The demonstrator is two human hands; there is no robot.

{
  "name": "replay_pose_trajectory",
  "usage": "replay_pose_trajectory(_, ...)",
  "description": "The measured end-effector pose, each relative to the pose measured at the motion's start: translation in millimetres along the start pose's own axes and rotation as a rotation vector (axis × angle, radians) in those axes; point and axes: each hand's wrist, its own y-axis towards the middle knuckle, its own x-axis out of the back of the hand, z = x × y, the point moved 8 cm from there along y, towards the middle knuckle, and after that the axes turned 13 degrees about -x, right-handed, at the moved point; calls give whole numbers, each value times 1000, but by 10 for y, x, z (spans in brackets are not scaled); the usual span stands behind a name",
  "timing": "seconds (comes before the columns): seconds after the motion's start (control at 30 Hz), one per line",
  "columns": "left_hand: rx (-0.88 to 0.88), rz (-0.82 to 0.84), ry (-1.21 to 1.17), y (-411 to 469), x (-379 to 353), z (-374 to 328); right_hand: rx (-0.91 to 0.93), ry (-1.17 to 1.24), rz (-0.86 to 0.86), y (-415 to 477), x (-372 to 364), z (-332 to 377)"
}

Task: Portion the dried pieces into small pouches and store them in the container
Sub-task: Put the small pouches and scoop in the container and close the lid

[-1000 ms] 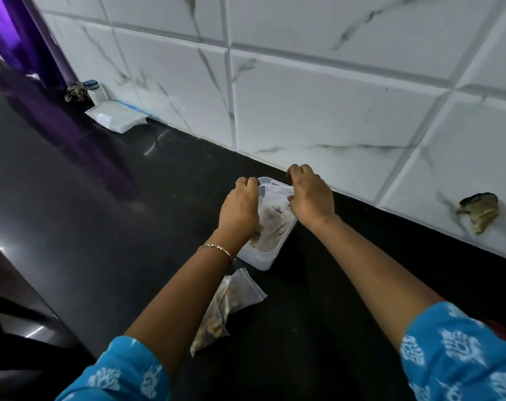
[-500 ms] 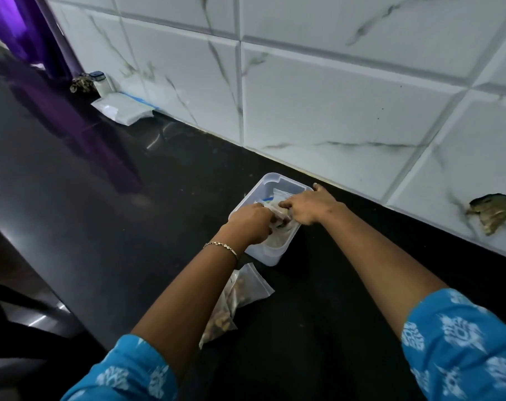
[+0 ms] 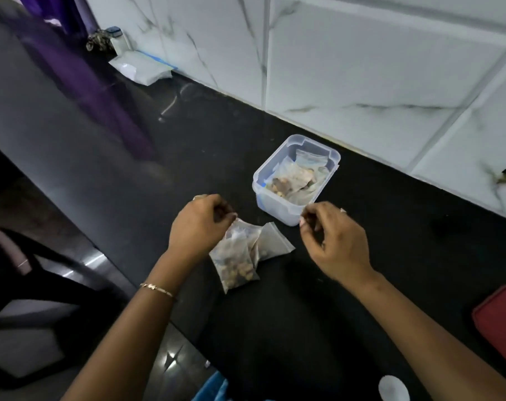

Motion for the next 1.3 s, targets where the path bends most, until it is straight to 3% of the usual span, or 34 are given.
replay_pose_trajectory(0.17,236,162,-157,-492,-265,498,-217,54,307,-391,-582,64)
replay_pose_trajectory(0.3,251,22,-209,-660,-299,480,-288,156,447,-526,-856,153)
replay_pose_trajectory(0.5,251,74,-361,-739,-395,424,-279,193,457,-538,-989,214)
replay_pose_trajectory(0.67,276,-88,-504,-812,-398,421,-315,223,448,-542,-1047,201)
replay_pose_trajectory(0.87,114,-64,-771,-782,-413,254,-361,294,386,-488,-1005,129)
replay_pose_trajectory(0.93,80,-36,-863,-757,-390,199,-382,376,387,-483,-963,99)
replay_pose_trajectory(1.03,87,-23,-993,-695,-376,133,-499,676,529,-533,-894,78)
replay_pose_trajectory(1.13,162,-64,-867,-547,-398,254,-558,840,547,-519,-792,-21)
replay_pose_trajectory(1.3,244,174,-488,-251,-626,526,-625,892,522,-473,-675,-177)
